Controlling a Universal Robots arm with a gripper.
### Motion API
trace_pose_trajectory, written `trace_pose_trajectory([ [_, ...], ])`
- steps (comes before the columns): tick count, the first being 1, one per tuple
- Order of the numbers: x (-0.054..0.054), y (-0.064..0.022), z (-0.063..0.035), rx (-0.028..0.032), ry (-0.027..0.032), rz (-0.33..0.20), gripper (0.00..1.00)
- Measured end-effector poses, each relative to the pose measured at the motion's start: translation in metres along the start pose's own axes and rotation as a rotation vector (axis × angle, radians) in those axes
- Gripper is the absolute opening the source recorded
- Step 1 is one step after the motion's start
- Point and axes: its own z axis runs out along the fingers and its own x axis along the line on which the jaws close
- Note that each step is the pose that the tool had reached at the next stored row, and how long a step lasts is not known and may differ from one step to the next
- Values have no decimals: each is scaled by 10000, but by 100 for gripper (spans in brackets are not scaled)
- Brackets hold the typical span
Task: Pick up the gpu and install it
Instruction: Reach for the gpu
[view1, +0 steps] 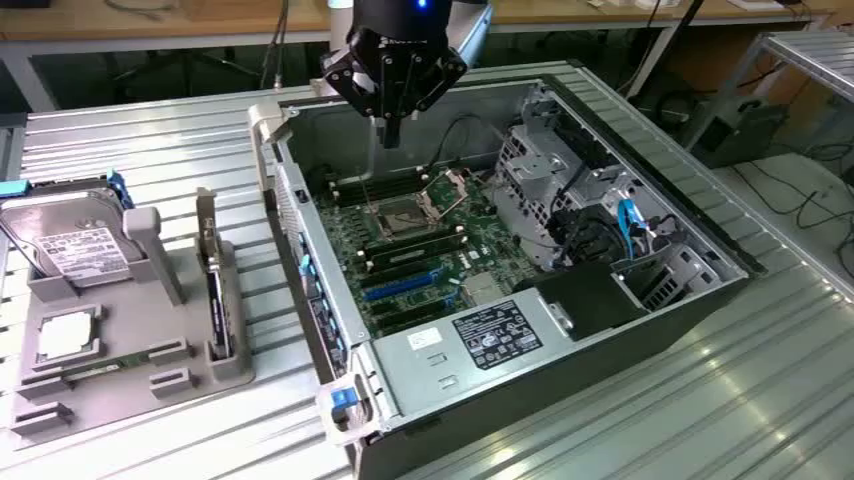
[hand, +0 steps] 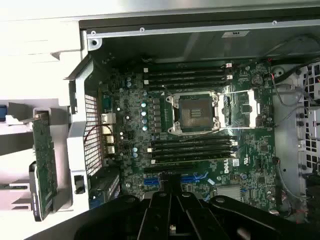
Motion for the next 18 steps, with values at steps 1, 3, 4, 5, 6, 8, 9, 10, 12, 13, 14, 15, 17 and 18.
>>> trace_pose_trajectory([
  [1, 0, 0, 0, -1, 0, 0, 11],
  [3, 0, 0, 0, 0, 0, 0, 11],
  [4, 0, 0, 0, 0, 0, 0, 11],
  [5, 0, 0, 0, 0, 0, 1, 11],
  [6, 0, 0, 0, 0, 0, 0, 11],
  [8, 0, 0, 0, 0, 0, 0, 11],
  [9, 3, 0, 0, 0, 0, 0, 11],
  [10, 34, -7, -2, 2, 0, 1, 11],
  [12, 100, -50, -2, 0, -2, 0, 11],
  [13, 129, -70, -3, 1, -2, 0, 11],
  [14, 158, -90, -2, 0, -2, 1, 11],
  [15, 190, -113, -2, 1, -2, 1, 11],
  [17, 252, -153, -3, 1, -1, 1, 11],
  [18, 287, -172, -3, 1, -1, 0, 11],
])
